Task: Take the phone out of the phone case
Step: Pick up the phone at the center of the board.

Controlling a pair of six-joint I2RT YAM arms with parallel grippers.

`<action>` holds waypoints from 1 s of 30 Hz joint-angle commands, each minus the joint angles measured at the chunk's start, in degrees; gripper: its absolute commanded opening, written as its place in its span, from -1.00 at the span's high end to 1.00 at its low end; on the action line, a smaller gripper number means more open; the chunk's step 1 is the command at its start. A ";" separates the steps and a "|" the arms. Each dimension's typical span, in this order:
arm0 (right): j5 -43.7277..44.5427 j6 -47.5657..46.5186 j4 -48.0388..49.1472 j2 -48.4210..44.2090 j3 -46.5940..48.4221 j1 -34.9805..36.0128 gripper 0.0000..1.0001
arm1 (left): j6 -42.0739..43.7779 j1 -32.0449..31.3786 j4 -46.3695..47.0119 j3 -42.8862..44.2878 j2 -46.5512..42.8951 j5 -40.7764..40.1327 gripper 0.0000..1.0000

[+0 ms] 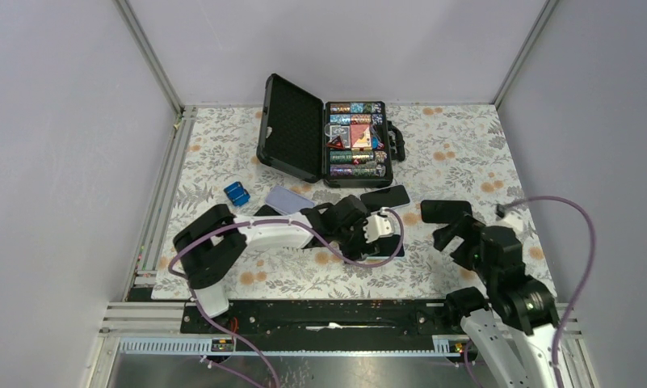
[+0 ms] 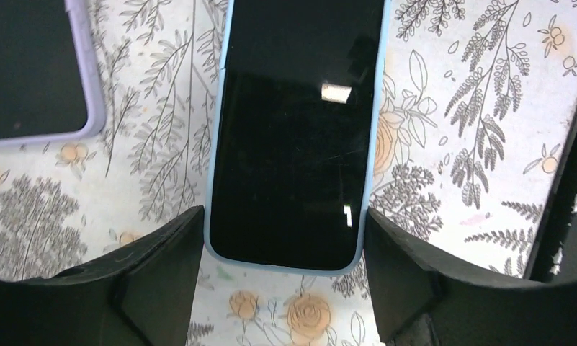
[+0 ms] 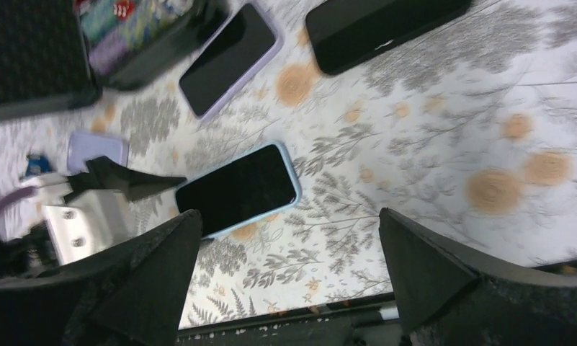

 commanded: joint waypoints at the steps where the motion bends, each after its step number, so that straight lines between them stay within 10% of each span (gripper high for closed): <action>1: -17.81 -4.08 14.93 2.16 -10.04 -0.16 -1.00 | -3.78 -0.04 8.21 -3.72 -7.88 -3.99 1.00; 10: -30.46 9.60 41.74 11.47 -29.21 -0.16 -0.97 | -15.74 -0.04 8.29 -8.62 -11.96 -6.81 1.00; 17: -33.31 22.37 60.25 24.25 -36.84 -0.08 -0.58 | -25.98 -0.04 7.03 -7.99 -12.04 -9.21 1.00; 30: -29.01 32.09 70.97 31.73 -40.35 -0.04 -0.45 | -33.62 0.05 8.05 -7.19 -10.95 -8.47 1.00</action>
